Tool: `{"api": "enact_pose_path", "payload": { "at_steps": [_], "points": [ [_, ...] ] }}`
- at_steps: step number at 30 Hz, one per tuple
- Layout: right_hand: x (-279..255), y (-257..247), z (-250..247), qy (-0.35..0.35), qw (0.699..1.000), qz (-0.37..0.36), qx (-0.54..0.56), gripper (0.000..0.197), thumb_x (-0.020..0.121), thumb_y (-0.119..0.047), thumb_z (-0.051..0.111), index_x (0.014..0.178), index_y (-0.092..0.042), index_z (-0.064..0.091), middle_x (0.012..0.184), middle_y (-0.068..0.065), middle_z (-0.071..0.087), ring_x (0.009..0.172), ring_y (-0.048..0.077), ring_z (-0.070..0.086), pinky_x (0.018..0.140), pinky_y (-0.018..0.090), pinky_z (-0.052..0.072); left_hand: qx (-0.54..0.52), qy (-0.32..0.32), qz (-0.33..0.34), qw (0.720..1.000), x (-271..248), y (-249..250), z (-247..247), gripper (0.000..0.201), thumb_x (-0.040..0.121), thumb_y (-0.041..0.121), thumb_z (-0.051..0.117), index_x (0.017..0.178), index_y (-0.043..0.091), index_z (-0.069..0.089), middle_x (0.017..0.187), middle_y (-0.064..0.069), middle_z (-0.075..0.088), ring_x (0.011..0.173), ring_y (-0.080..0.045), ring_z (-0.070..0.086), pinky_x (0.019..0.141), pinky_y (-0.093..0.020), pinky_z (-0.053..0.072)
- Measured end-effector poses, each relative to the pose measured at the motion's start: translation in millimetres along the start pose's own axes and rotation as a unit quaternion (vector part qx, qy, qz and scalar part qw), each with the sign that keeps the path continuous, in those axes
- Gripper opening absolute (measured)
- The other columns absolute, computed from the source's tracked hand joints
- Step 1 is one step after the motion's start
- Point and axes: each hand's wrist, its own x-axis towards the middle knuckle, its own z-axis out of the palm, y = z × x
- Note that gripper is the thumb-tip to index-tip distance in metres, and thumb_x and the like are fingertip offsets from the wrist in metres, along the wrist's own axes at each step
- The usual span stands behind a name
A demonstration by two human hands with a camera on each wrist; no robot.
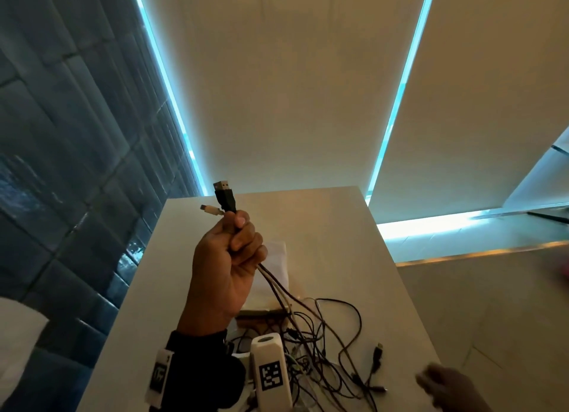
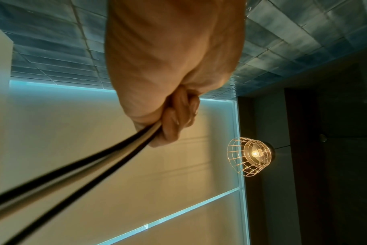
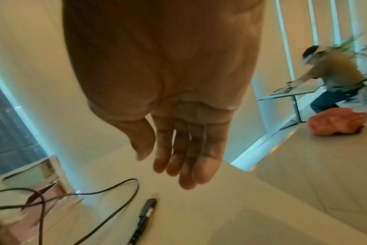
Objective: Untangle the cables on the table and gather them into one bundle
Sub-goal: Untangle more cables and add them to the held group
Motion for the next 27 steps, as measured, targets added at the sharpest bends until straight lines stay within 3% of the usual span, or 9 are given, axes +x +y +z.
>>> {"api": "enact_pose_path", "payload": {
  "at_steps": [4, 7, 12, 15, 17, 20, 22, 25, 27],
  "points": [
    [12, -67, 20, -0.024, 0.995, 0.025, -0.097, 0.037, 0.091, -0.052, 0.054, 0.073, -0.021, 0.047, 0.09, 0.005, 0.06, 0.085, 0.024, 0.059, 0.068, 0.028, 0.041, 0.005, -0.005, -0.005, 1.0, -8, -1, 0, 0.027, 0.092, 0.024, 0.04, 0.068, 0.015, 0.05, 0.047, 0.007, 0.032, 0.039, -0.004, 0.025, 0.041, -0.019, 0.03],
    [25, -85, 32, -0.074, 0.988, 0.063, -0.117, 0.052, 0.086, -0.063, 0.053, 0.105, -0.015, 0.054, 0.117, 0.01, 0.057, 0.094, 0.026, 0.057, 0.078, 0.029, 0.046, 0.006, -0.001, -0.009, 1.0, -11, -1, -2, 0.025, 0.09, 0.024, 0.042, 0.069, 0.014, 0.049, 0.047, 0.006, 0.032, 0.039, -0.005, 0.024, 0.04, -0.019, 0.03],
    [35, -92, 54, -0.094, 0.986, 0.05, -0.128, 0.049, 0.089, -0.044, 0.056, 0.123, -0.01, 0.048, 0.133, 0.013, 0.049, 0.119, 0.027, 0.054, 0.086, 0.028, 0.044, 0.018, 0.004, -0.01, 1.0, -14, -4, -7, 0.022, 0.087, 0.024, 0.044, 0.068, 0.014, 0.051, 0.047, 0.006, 0.033, 0.039, -0.005, 0.024, 0.041, -0.019, 0.026],
    [34, -96, 58, -0.077, 0.989, 0.02, -0.122, 0.032, 0.091, -0.041, 0.052, 0.105, -0.012, 0.053, 0.122, 0.013, 0.057, 0.111, 0.028, 0.057, 0.08, 0.029, 0.043, 0.027, 0.013, -0.012, 0.999, -15, -6, -9, 0.022, 0.088, 0.024, 0.044, 0.07, 0.013, 0.049, 0.05, 0.004, 0.034, 0.04, -0.006, 0.026, 0.042, -0.019, 0.028],
    [36, -102, 57, -0.025, 0.996, -0.016, -0.088, 0.025, 0.091, -0.039, 0.053, 0.08, -0.017, 0.05, 0.099, 0.009, 0.062, 0.095, 0.028, 0.06, 0.072, 0.033, 0.043, 0.038, 0.022, -0.011, 0.999, -15, -6, -11, 0.02, 0.088, 0.024, 0.043, 0.072, 0.013, 0.048, 0.054, 0.002, 0.039, 0.042, -0.007, 0.032, 0.042, -0.02, 0.032],
    [29, -123, 48, 0.094, 0.99, -0.094, 0.053, 0.029, 0.089, -0.023, 0.061, 0.064, -0.02, 0.047, 0.066, 0.001, 0.057, 0.069, 0.026, 0.056, 0.059, 0.033, 0.041, 0.073, 0.043, -0.013, 0.996, -14, -10, -14, 0.021, 0.091, 0.024, 0.041, 0.074, 0.012, 0.047, 0.058, 0.0, 0.042, 0.046, -0.009, 0.035, 0.044, -0.02, 0.033],
    [17, -148, 34, 0.11, 0.965, -0.15, 0.184, 0.024, 0.092, -0.012, 0.059, 0.068, -0.017, 0.056, 0.061, -0.001, 0.06, 0.064, 0.023, 0.059, 0.057, 0.029, 0.044, 0.098, 0.058, -0.023, 0.993, -13, -14, -14, 0.026, 0.097, 0.022, 0.037, 0.076, 0.011, 0.048, 0.056, 0.002, 0.036, 0.045, -0.008, 0.029, 0.045, -0.021, 0.027],
    [-8, -192, 14, 0.023, 0.891, -0.208, 0.402, 0.019, 0.1, -0.011, 0.048, 0.092, -0.004, 0.063, 0.066, 0.008, 0.064, 0.063, 0.026, 0.063, 0.058, 0.037, 0.053, 0.145, 0.076, -0.038, 0.986, -11, -22, -14, 0.029, 0.1, 0.022, 0.035, 0.081, 0.009, 0.053, 0.056, 0.003, 0.031, 0.046, -0.008, 0.024, 0.047, -0.024, 0.02],
    [-28, -220, 0, -0.009, 0.853, -0.254, 0.456, 0.021, 0.101, -0.014, 0.045, 0.095, -0.003, 0.062, 0.063, 0.005, 0.057, 0.057, 0.021, 0.055, 0.052, 0.03, 0.048, 0.197, 0.081, -0.042, 0.976, -9, -28, -11, 0.03, 0.101, 0.021, 0.034, 0.086, 0.006, 0.055, 0.055, 0.004, 0.03, 0.046, -0.008, 0.023, 0.048, -0.026, 0.017]
  ]
}}
